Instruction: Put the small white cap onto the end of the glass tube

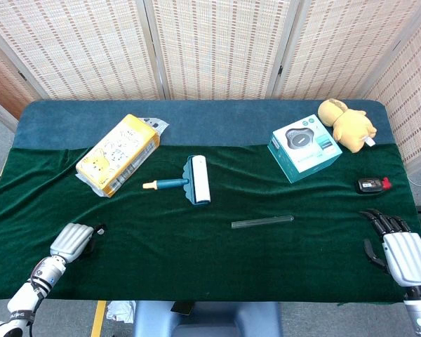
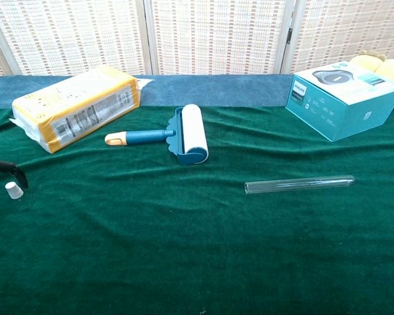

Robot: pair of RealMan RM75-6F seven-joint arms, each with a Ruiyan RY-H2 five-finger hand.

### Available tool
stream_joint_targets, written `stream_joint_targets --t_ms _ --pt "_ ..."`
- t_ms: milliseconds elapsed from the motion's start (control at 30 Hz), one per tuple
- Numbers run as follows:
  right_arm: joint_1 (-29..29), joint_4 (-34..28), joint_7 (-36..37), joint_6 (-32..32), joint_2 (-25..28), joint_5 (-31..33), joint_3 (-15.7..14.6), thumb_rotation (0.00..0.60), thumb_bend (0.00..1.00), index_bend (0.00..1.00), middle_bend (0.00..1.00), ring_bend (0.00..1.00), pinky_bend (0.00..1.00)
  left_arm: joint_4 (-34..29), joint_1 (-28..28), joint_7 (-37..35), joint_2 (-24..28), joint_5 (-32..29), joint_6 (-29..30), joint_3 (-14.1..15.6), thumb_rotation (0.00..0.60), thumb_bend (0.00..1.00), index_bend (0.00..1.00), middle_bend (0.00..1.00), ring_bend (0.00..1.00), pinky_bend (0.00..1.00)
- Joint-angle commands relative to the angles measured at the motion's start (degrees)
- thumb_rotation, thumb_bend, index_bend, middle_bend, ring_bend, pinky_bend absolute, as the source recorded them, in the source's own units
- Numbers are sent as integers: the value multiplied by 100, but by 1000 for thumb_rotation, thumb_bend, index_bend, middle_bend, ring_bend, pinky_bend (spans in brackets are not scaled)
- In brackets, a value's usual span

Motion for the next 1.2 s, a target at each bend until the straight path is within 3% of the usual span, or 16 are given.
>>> stream_joint_targets --t_ms 33,333,600,1200 --pt "3 1 4 -5 -1 3 0 600 583 194 232 264 223 40 9 74 -17 -161 -17 3 600 815 301 1000 882 735" --pt "0 -5 6 9 -11 -15 -9 600 583 194 232 265 223 -14 110 65 121 -472 46 47 600 815 302 1000 876 735" --pt "-27 -20 -14 57 -4 -39 -25 600 584 194 233 265 223 -170 110 8 99 -228 238 78 600 815 298 1000 873 735" --pt "-33 20 29 38 -11 8 -18 600 584 194 233 265 223 3 -4 291 -46 -635 49 90 600 815 298 1000 873 735"
